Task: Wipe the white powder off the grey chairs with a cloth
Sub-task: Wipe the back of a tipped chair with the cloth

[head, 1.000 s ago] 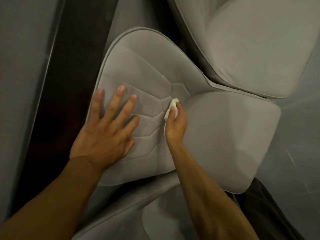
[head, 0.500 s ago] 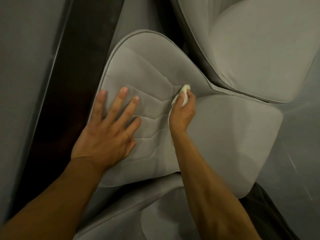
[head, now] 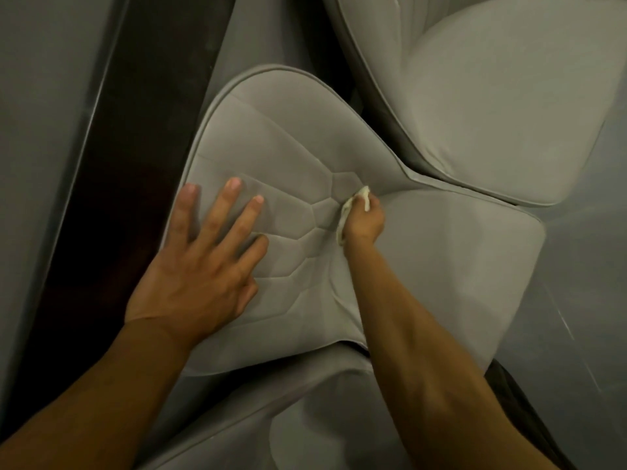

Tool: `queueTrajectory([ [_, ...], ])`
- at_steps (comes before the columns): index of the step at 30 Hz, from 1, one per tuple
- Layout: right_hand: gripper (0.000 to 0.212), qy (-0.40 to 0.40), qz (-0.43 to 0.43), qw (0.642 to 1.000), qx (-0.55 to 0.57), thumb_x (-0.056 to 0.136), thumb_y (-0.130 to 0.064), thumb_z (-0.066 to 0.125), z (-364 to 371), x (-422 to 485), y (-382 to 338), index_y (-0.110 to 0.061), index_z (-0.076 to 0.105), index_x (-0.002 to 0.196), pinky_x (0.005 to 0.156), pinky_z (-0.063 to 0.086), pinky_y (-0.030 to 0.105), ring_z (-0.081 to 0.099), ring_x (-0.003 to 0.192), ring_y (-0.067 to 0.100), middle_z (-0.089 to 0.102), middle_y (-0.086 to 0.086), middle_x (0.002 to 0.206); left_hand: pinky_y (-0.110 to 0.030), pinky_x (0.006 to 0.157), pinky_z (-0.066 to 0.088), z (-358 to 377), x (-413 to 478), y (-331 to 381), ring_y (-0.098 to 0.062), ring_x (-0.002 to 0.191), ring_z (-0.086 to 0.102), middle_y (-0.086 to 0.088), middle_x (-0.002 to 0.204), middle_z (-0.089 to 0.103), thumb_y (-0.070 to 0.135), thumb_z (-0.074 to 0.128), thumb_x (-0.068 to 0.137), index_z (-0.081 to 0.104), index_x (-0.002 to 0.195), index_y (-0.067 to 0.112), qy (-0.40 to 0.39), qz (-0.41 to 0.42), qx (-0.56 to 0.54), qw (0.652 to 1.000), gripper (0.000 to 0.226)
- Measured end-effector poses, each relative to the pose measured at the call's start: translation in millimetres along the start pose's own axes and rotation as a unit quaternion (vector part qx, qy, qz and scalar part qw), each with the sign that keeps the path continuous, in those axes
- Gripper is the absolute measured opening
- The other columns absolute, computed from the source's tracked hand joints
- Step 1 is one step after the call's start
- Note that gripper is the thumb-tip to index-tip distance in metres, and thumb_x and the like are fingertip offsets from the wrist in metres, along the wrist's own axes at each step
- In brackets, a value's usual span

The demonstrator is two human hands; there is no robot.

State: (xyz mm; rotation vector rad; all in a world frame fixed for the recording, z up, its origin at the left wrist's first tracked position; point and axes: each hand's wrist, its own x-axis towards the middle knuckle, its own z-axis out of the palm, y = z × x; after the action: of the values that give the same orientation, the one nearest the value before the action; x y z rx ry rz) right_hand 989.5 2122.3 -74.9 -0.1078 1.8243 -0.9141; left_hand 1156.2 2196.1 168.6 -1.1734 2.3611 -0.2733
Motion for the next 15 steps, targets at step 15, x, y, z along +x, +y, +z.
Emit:
queueTrajectory([
  [15, 0.032, -0.064, -0.392, 0.917, -0.027, 0.097, -0.018, 0.057, 13, -105, -35, -0.01, 0.065, 0.127, 0.083, 0.047, 0.017, 0.06, 0.095, 0.014, 0.063, 0.009, 0.105, -0.071, 0.119, -0.001, -3, 1, 0, -0.048, 0.153, 0.003, -0.025, 0.163, 0.023, 0.036, 0.049, 0.092, 0.064, 0.136, 0.01, 0.003, -0.008, -0.018, 1.0, 0.053],
])
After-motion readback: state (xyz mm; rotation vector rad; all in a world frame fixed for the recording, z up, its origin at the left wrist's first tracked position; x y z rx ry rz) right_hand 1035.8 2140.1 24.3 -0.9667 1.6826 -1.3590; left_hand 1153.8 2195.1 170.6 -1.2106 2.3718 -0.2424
